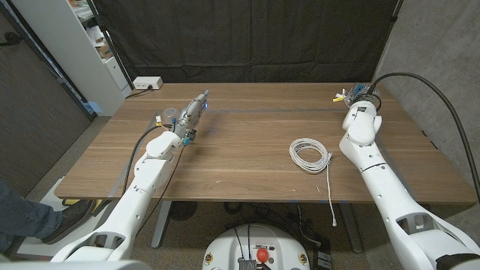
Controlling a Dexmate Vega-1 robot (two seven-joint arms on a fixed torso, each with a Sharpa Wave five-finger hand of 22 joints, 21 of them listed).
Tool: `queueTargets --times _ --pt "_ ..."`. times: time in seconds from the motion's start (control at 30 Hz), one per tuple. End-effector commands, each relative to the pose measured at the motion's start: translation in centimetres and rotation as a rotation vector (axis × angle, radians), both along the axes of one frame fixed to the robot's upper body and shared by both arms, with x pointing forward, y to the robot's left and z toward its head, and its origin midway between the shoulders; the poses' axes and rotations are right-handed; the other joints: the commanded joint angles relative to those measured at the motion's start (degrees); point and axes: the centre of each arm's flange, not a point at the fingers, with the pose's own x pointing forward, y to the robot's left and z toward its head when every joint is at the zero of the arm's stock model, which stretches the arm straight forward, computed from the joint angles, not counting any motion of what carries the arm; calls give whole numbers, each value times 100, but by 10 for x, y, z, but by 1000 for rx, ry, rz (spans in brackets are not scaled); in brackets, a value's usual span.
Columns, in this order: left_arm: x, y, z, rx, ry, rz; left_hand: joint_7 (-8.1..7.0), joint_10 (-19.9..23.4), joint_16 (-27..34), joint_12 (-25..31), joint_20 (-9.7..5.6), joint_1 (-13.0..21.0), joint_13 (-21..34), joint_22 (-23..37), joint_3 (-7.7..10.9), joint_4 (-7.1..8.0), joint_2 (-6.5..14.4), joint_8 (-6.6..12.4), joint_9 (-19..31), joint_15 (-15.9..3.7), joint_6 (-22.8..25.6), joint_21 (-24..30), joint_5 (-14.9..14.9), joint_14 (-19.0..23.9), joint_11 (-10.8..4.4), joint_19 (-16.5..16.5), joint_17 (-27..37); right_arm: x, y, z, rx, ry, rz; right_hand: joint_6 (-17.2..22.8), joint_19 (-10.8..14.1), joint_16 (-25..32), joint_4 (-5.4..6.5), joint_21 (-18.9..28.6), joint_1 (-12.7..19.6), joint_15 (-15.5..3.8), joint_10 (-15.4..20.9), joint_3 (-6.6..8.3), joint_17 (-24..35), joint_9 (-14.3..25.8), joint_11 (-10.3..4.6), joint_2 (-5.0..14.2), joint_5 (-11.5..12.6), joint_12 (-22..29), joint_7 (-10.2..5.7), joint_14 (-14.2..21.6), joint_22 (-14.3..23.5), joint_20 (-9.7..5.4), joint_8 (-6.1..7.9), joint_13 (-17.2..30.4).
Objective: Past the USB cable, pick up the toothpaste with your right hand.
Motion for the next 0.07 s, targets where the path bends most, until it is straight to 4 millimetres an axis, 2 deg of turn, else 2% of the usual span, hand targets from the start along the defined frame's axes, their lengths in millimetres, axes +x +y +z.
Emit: queueTargets --times 0.03,0.07 --pt "-1 -3 0 12 2 -4 36 -351 15 16 15 15 16 9 10 -17 66 24 19 28 12 14 -12 -433 19 -563 17 -5 1 3 -8 -9 0 83 46 -35 13 -1 72 -464 34 -17 -24 23 -1 25 -26 -14 12 86 27 -261 -23 23" --pt "-1 -3 0 10 3 -7 37 -350 16 17 14 16 16 9 10 -17 67 24 19 32 12 15 -12 -433 20 -561 16 -5 2 2 -7 -10 1 86 41 -45 22 -4 66 -462 43 -18 -32 24 38 33 -27 -13 8 86 27 -262 -25 23"
